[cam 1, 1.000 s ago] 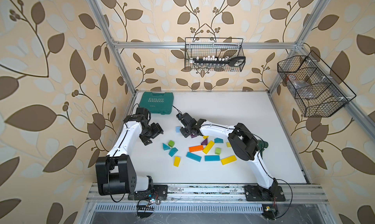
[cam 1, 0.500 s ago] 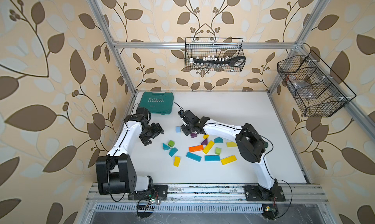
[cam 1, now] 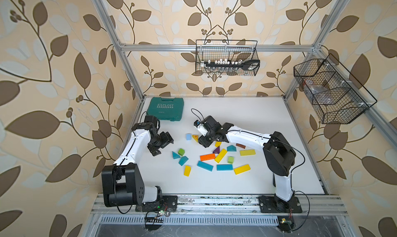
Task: Assemble a small pinwheel with building blocks
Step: Pick up the building block from the center of the board.
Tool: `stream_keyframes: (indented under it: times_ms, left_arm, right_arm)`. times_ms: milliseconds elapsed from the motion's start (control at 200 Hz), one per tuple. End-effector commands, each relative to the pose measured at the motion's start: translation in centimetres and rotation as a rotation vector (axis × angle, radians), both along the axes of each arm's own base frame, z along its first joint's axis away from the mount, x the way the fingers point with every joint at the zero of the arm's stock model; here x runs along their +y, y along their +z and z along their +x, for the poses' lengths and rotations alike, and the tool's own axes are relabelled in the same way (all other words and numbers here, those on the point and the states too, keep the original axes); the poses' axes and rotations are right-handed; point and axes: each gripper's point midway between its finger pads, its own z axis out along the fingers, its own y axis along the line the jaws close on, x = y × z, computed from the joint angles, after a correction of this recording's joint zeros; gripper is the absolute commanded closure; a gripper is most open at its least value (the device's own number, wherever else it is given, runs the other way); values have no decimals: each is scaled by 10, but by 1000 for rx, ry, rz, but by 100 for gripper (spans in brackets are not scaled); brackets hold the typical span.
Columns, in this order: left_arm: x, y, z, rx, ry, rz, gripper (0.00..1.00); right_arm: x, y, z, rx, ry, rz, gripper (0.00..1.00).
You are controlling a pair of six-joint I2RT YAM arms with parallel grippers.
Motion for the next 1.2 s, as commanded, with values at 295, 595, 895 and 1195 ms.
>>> stream_keyframes:
  times_ms: [295,595,895,1195]
  left_arm:
    - [-19,13,-5,-25,-44,1,18]
    - [-48,16,3,-17,-97,36,22]
    - [-120,13,19,19,-251,164,28]
    - [-182,-22,31,121,-262,237,35]
  right_arm:
    - [-4,-29,-19,160,64,-34,48]
    - [-1,-12,-43,219,42,90,48]
    - [-87,25,-32,169,-324,178,26]
    - [-169,49,-31,107,-522,235,0]
